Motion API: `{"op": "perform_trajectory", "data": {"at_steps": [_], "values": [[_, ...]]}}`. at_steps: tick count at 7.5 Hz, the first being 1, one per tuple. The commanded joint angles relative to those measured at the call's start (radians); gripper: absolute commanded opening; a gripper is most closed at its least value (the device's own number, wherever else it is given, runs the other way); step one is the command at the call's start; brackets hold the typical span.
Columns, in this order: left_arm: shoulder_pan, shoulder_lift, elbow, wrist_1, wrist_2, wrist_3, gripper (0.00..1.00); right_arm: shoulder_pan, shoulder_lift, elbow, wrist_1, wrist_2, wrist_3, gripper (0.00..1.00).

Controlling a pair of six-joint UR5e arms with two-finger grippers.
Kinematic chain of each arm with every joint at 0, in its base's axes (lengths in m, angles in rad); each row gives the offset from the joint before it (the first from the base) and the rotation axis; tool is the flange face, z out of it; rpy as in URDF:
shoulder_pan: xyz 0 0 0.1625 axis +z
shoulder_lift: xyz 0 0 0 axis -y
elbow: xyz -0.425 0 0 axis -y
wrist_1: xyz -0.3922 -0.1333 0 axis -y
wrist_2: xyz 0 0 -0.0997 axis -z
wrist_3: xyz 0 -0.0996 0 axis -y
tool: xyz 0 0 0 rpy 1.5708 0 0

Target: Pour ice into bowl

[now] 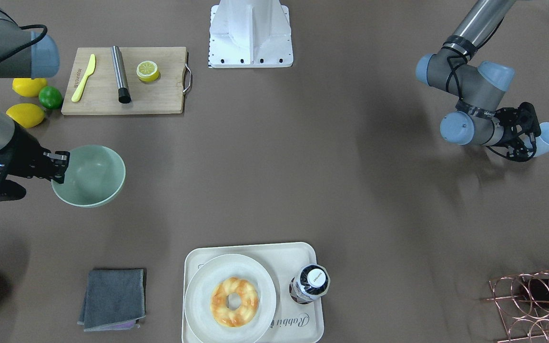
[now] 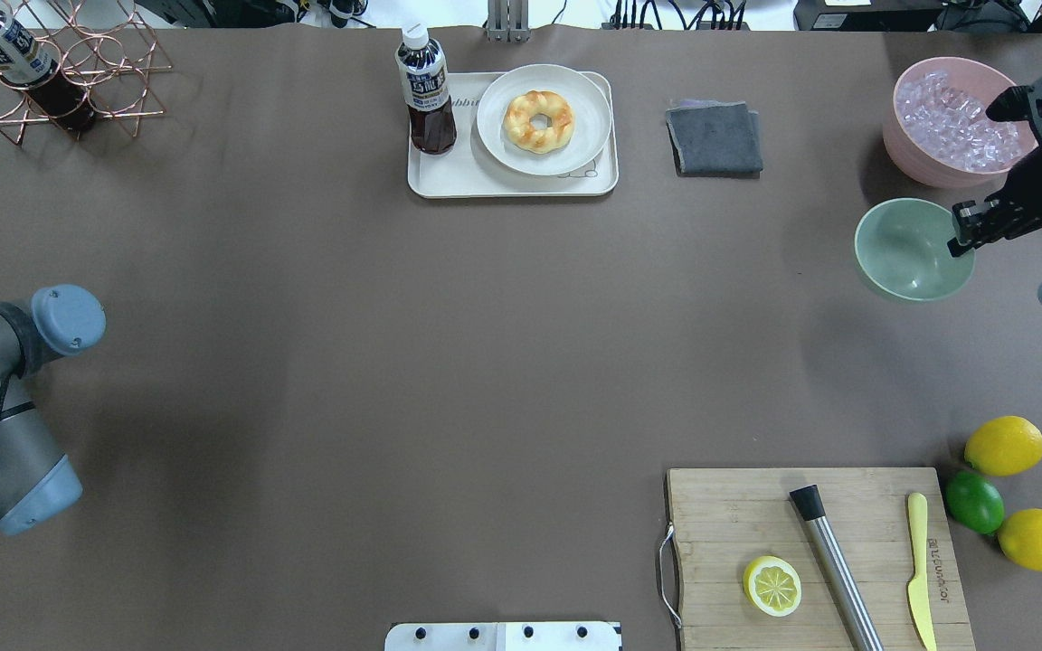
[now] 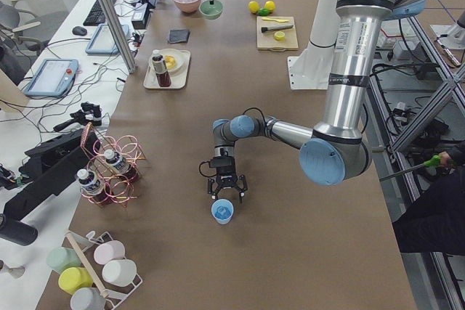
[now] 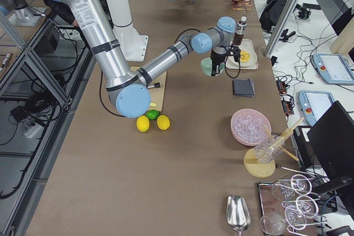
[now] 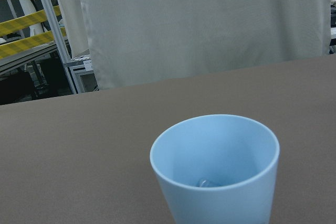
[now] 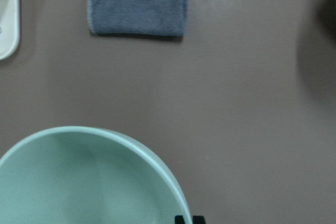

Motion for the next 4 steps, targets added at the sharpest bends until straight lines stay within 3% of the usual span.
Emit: {"op": "perform_trajectory", "data": {"at_steps": [1,4], "values": [[-0.014,0.0,0.025,-0.027,0.035,0.01,0.97,-0.108,0.2,-0.068,-0.055,-0.071,0.159,0.0],[-0.025,0.004,0.124,-0.122,0.041,0.01,0.97,-0.221,0.357,-0.14,-0.055,-0.151,0.319,0.0]]}}
